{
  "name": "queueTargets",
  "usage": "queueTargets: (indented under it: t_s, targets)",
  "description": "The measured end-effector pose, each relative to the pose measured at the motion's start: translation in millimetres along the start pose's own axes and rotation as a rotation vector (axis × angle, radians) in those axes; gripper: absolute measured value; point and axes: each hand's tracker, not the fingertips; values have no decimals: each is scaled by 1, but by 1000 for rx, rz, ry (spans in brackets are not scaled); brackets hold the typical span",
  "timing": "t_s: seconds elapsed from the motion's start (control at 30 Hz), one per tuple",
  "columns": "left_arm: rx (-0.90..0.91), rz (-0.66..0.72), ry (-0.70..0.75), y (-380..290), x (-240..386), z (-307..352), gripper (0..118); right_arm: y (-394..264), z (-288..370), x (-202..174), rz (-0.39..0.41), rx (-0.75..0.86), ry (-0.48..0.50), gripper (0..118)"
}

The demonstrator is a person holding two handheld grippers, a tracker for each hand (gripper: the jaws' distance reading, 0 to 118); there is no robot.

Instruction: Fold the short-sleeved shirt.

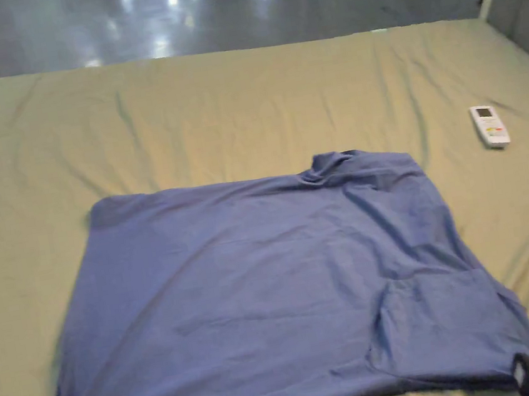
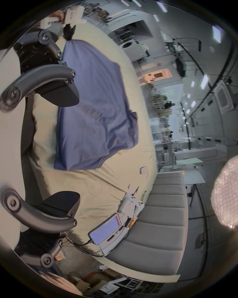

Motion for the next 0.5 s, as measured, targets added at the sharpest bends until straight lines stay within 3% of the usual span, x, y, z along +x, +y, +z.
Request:
queueTargets:
  t_s: [0.2, 0.23, 0.37, 0.43, 0.5]
  targets:
    - [-35, 12, 17, 8, 5, 2, 9, -8, -62, 25, 84, -123, -1, 105]
    - [-36, 26, 15, 9, 6, 4, 9, -11, -70, 28, 86, -128, 6, 101]
    - [-39, 91, 4, 14, 7, 10, 9, -21, -99, 38, 44, -227, 100, 64]
    - [-44, 107, 1, 15, 7, 11, 9, -26, -100, 35, 48, -229, 89, 63]
    - [-45, 112, 3, 15, 7, 10, 9, -28, -91, 30, 85, -197, 80, 52]
